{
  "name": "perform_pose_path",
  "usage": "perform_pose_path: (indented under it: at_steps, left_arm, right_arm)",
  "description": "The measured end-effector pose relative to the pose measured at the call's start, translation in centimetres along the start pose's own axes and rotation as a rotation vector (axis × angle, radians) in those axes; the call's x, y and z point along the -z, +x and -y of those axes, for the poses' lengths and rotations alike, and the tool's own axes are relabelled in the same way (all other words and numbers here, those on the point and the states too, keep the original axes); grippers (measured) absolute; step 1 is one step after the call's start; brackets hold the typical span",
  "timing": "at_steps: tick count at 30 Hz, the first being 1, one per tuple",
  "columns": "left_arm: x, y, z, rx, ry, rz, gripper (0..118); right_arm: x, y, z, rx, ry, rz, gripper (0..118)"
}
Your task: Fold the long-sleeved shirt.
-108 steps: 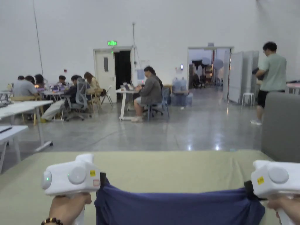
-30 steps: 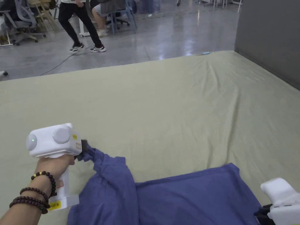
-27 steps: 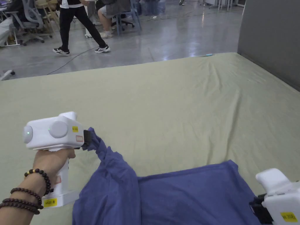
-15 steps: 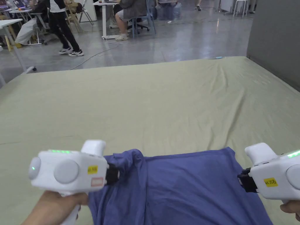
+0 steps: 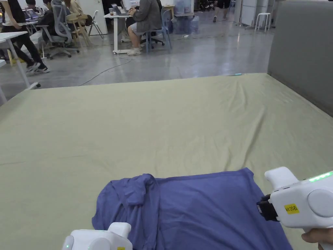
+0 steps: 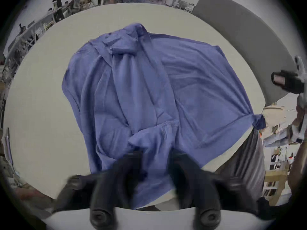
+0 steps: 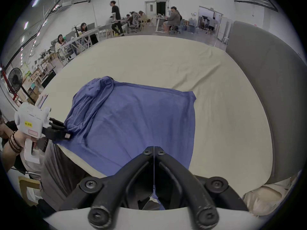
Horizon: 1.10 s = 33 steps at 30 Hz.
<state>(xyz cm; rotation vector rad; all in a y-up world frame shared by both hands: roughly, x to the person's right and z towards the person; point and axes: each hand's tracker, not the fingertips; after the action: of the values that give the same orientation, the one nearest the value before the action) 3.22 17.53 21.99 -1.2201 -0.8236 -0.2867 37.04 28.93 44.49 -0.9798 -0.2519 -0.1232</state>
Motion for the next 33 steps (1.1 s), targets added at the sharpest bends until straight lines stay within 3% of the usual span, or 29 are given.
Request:
perform_pose_path:
  at_steps: [1,2,3,7,8,9,10,12,18,19,21,23,28,29,31,32,33]
  left_arm:
    - [-0.8,0.3,0.0,0.026,0.012,0.020,75]
    - [-1.4,0.3,-0.2,0.046,0.022,0.032,105]
    - [-2.2,0.2,-0.4,0.051,0.036,0.035,118]
    - [-5.0,0.2,-2.3,0.012,0.153,0.027,114]
    - [-5.3,-0.2,-3.0,-0.026,0.202,0.000,96]
    - [-5.9,-0.1,-4.1,-0.024,0.241,-0.014,54]
    - [-5.9,-0.3,-5.0,-0.014,0.249,-0.044,0]
    - [-5.2,-1.2,-7.0,-0.069,0.288,-0.146,0]
    - [-2.5,-5.0,-14.3,-0.136,0.303,-0.205,2]
    - [-1.7,-5.8,-15.4,-0.149,0.303,-0.217,39]
    - [0.4,-8.3,-18.1,-0.149,0.296,-0.189,69]
    - [3.0,-9.8,-19.5,-0.220,0.246,-0.251,116]
    - [7.1,-12.0,-20.7,-0.376,0.159,-0.219,113]
    - [7.2,-12.1,-20.8,-0.371,0.143,-0.229,110]
    - [8.2,-11.5,-20.7,-0.314,0.124,-0.296,91]
    - [8.5,-10.8,-20.5,-0.260,0.130,-0.376,89]
    - [8.2,-10.4,-20.7,-0.221,0.143,-0.363,85]
  right_arm:
    - [-0.1,0.1,0.1,0.003,0.002,-0.001,0]
    - [-0.1,0.2,0.1,0.007,0.002,-0.001,0]
    - [-0.1,0.2,0.1,0.010,0.002,-0.001,0]
    - [0.7,0.6,-0.3,0.017,-0.008,-0.003,0]
    - [1.1,0.7,-0.5,0.021,-0.011,-0.002,0]
    - [1.5,0.7,-0.7,0.024,-0.015,0.000,0]
    - [1.8,0.7,-0.9,0.030,-0.016,0.002,0]
    - [2.4,0.9,-1.4,0.055,-0.014,-0.010,0]
    - [3.1,0.7,-2.0,0.069,-0.021,-0.043,0]
    - [3.1,0.7,-2.0,0.065,-0.026,-0.042,0]
    - [3.3,0.8,-2.1,0.064,-0.030,-0.031,0]
    - [3.5,1.2,-2.2,0.072,-0.037,-0.029,0]
    - [4.9,2.3,-3.8,0.090,-0.055,-0.023,0]
    - [5.6,2.6,-4.5,0.089,-0.060,-0.018,0]
    - [7.2,3.5,-6.6,0.084,-0.078,0.012,0]
    - [8.0,3.9,-8.1,0.074,-0.073,0.043,0]
    - [8.9,4.4,-9.6,0.061,-0.063,0.050,0]
